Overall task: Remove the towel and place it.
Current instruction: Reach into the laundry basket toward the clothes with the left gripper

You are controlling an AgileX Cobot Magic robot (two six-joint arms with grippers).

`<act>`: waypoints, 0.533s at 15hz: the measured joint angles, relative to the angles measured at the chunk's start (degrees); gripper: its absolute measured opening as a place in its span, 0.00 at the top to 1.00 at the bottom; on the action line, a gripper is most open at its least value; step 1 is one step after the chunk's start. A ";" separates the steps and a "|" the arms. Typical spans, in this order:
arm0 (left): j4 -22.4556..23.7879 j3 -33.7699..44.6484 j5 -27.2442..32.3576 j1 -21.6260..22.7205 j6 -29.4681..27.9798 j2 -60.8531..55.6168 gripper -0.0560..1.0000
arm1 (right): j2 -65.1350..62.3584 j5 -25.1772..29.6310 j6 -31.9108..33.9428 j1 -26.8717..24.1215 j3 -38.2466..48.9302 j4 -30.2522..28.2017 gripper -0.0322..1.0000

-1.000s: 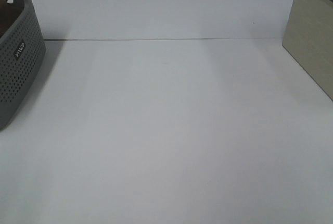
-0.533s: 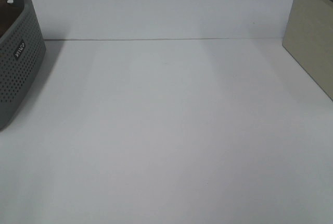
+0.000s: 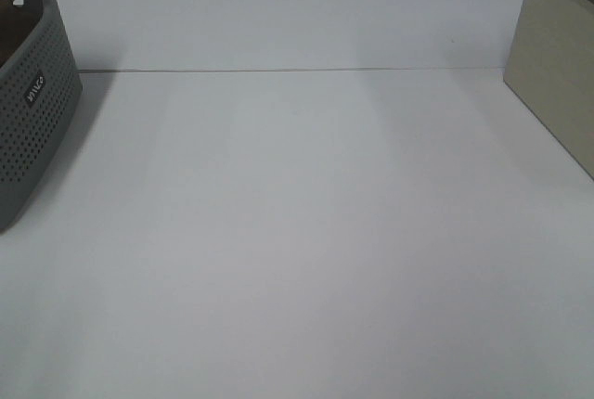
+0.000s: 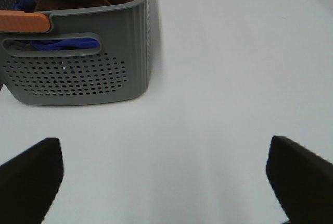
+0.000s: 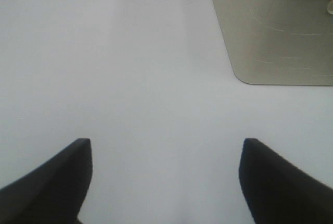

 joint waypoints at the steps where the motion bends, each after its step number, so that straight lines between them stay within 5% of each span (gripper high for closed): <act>1: 0.00 0.00 0.00 0.00 0.00 0.00 0.01 | 0.00 0.00 0.00 0.00 0.00 0.00 0.24; 8: 0.00 0.00 0.00 0.00 0.00 0.00 0.01 | 0.00 0.00 0.00 0.00 0.00 0.00 0.24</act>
